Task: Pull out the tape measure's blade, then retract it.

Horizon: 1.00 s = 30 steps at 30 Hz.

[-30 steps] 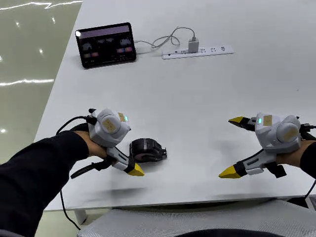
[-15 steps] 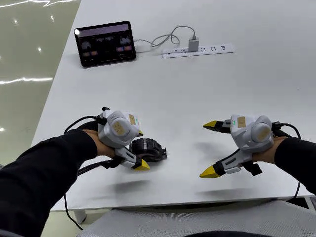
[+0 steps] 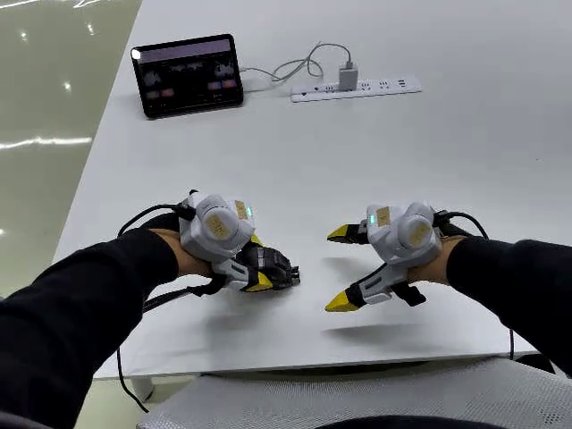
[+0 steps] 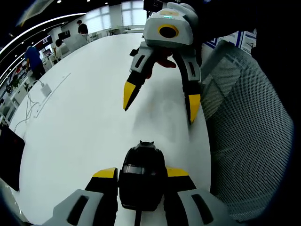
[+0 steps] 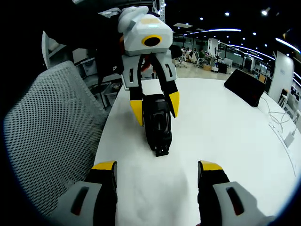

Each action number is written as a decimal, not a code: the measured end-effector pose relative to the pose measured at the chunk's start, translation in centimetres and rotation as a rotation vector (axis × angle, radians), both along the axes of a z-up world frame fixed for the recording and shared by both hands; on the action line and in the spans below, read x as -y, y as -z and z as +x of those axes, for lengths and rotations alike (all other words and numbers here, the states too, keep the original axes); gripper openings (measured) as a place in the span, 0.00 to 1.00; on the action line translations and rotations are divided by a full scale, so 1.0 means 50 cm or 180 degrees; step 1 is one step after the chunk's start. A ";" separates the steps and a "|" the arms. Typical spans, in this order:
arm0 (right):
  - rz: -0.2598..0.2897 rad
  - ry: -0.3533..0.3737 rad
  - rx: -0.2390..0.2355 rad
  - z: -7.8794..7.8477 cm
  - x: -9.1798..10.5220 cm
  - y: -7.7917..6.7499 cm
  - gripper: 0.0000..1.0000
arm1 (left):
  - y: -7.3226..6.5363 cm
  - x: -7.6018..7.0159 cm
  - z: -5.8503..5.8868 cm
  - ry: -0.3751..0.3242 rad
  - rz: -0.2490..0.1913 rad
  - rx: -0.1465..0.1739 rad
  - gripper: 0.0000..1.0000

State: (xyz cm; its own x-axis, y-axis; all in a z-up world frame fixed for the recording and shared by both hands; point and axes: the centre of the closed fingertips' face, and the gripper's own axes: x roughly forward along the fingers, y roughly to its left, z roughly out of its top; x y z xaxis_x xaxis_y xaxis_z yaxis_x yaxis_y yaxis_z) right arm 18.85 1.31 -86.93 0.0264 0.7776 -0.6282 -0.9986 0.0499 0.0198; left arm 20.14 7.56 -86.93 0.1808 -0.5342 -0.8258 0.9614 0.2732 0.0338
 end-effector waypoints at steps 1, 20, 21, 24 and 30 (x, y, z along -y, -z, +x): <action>-0.0015 -0.0024 -0.0008 0.000 -0.004 0.003 0.64 | -0.001 -0.001 0.001 -0.0007 -0.0002 -0.0007 0.33; -0.0252 -0.0191 -0.0038 0.009 -0.052 0.032 0.31 | 0.003 0.001 -0.004 0.0113 0.0044 0.0013 0.32; -0.0269 -0.0190 -0.0042 0.009 -0.052 0.034 0.29 | 0.002 0.001 -0.003 0.0094 0.0038 0.0010 0.32; -0.0285 -0.0191 -0.0022 0.011 -0.056 0.039 0.27 | 0.003 0.002 -0.003 0.0062 0.0020 -0.0002 0.32; -0.0382 -0.0280 0.0035 0.008 -0.066 0.056 0.19 | 0.003 0.001 -0.004 0.0081 0.0022 -0.0011 0.32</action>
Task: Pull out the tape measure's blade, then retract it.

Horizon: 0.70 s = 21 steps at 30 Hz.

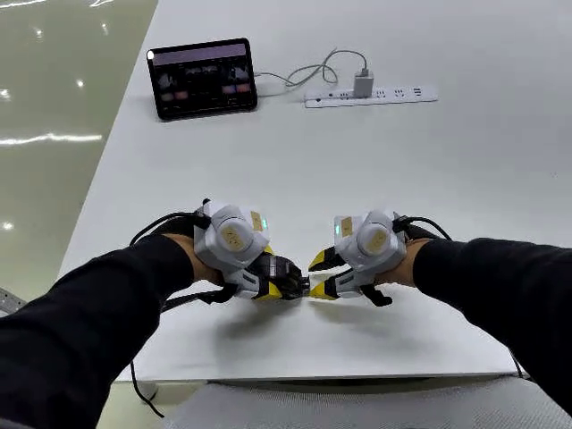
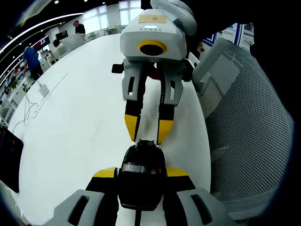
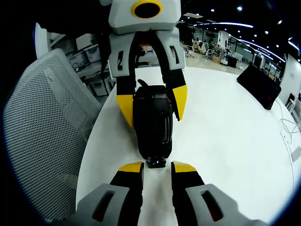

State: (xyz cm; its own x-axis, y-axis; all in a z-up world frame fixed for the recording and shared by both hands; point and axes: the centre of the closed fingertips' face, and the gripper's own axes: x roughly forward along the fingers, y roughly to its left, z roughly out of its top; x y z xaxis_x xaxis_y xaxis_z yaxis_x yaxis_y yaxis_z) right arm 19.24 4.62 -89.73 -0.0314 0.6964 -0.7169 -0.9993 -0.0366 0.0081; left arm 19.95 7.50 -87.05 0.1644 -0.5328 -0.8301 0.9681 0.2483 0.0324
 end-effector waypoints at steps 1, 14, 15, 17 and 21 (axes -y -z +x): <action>-0.0015 -0.0012 0.0013 0.000 0.000 0.002 0.18 | 0.000 -0.001 -0.001 -0.0005 -0.0004 0.0002 0.32; -0.0122 -0.0094 0.0071 -0.002 -0.012 0.012 0.12 | -0.001 0.000 0.000 0.0002 -0.0047 -0.0007 0.32; -0.0126 -0.0120 0.0096 -0.003 -0.010 0.012 0.12 | -0.001 0.001 0.001 0.0002 -0.0047 -0.0006 0.32; -0.0126 -0.0114 0.0103 -0.003 -0.010 0.011 0.10 | -0.001 0.000 0.001 0.0001 -0.0046 -0.0011 0.32; -0.0224 -0.0210 0.0191 -0.006 -0.007 0.011 0.09 | -0.002 -0.001 0.000 0.0031 -0.0054 -0.0001 0.32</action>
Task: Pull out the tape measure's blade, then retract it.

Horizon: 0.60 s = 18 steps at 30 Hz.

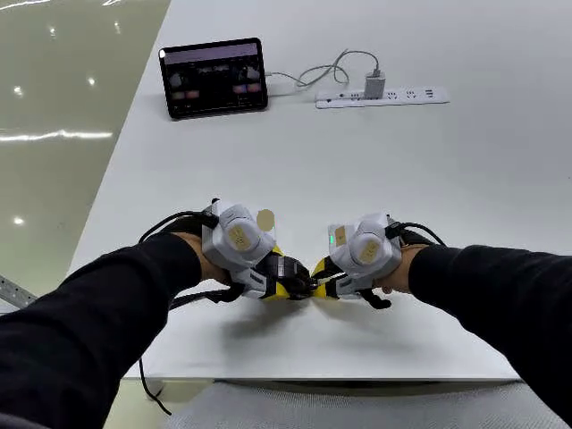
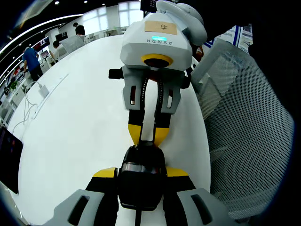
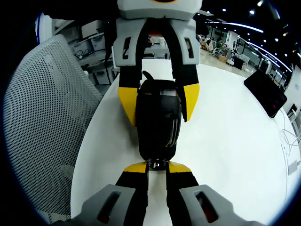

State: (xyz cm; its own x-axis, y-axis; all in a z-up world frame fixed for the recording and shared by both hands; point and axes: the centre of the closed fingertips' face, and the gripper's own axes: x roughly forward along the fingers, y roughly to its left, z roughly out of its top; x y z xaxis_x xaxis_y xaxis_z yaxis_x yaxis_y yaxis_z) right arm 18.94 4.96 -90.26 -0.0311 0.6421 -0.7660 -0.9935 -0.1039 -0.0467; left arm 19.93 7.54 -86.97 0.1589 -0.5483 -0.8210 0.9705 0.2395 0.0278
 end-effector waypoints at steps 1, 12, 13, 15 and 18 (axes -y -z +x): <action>-0.0006 -0.0016 0.0008 0.001 0.000 0.001 0.08 | 0.000 0.000 0.000 0.0003 -0.0001 -0.0001 0.32; -0.0075 0.0057 -0.0110 0.005 0.033 0.003 0.09 | 0.000 0.000 0.001 -0.0040 -0.0026 -0.0006 0.32; -0.0075 0.0070 -0.0123 0.006 0.033 0.003 0.09 | 0.000 0.001 0.001 -0.0044 -0.0028 -0.0006 0.32; -0.0072 0.0111 -0.0161 0.005 0.029 0.004 0.10 | 0.000 0.000 0.001 -0.0046 -0.0033 -0.0006 0.32; -0.0071 0.0158 -0.0174 0.003 0.027 0.005 0.12 | 0.000 -0.001 0.001 -0.0053 -0.0048 -0.0013 0.32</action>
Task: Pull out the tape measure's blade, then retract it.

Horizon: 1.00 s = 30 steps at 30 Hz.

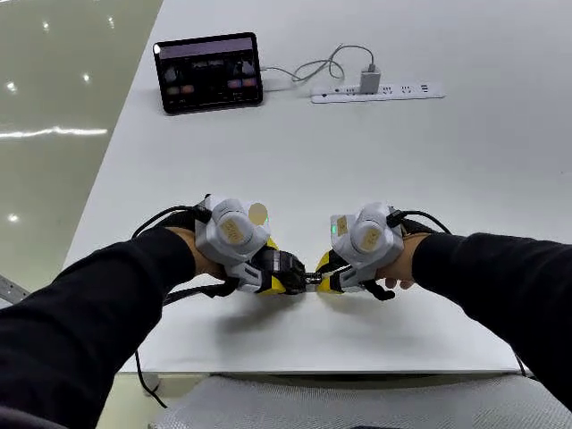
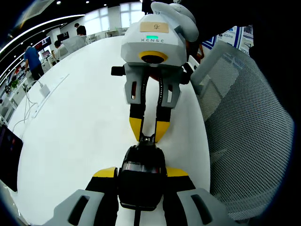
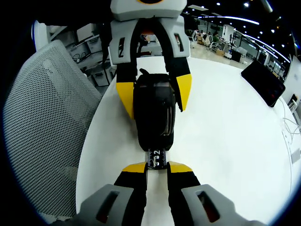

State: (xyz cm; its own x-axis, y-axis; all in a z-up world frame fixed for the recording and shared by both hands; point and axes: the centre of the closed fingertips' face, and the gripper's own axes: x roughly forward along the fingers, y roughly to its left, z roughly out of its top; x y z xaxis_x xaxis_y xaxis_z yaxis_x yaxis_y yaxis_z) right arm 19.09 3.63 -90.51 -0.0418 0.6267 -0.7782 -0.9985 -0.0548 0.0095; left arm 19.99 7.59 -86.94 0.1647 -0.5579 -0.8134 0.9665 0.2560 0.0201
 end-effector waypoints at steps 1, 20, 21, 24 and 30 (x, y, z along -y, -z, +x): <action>-0.0027 0.0030 0.0001 0.001 0.001 0.001 0.12 | 0.000 0.000 0.000 -0.0005 -0.0008 0.0002 0.32; -0.0019 0.0233 -0.0047 0.004 -0.029 0.009 0.12 | 0.000 0.001 0.000 -0.0025 -0.0042 -0.0014 0.32; -0.0016 0.0223 -0.0046 0.005 -0.028 0.009 0.12 | 0.000 0.001 0.000 -0.0018 -0.0036 -0.0017 0.32; -0.0004 0.0154 -0.0001 0.006 -0.029 0.010 0.11 | 0.000 0.002 0.000 -0.0016 -0.0033 -0.0023 0.32; -0.0023 0.0128 -0.0075 0.009 -0.028 0.010 0.10 | 0.000 0.002 0.000 -0.0021 -0.0020 -0.0033 0.32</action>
State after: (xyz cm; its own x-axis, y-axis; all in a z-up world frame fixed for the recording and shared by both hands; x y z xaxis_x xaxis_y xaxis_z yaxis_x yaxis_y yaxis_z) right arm 19.53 5.01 -90.99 -0.0350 0.6226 -0.7818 -0.9993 -0.0144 0.0333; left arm 20.00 7.51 -86.92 0.1600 -0.5620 -0.8115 0.9649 0.2624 0.0085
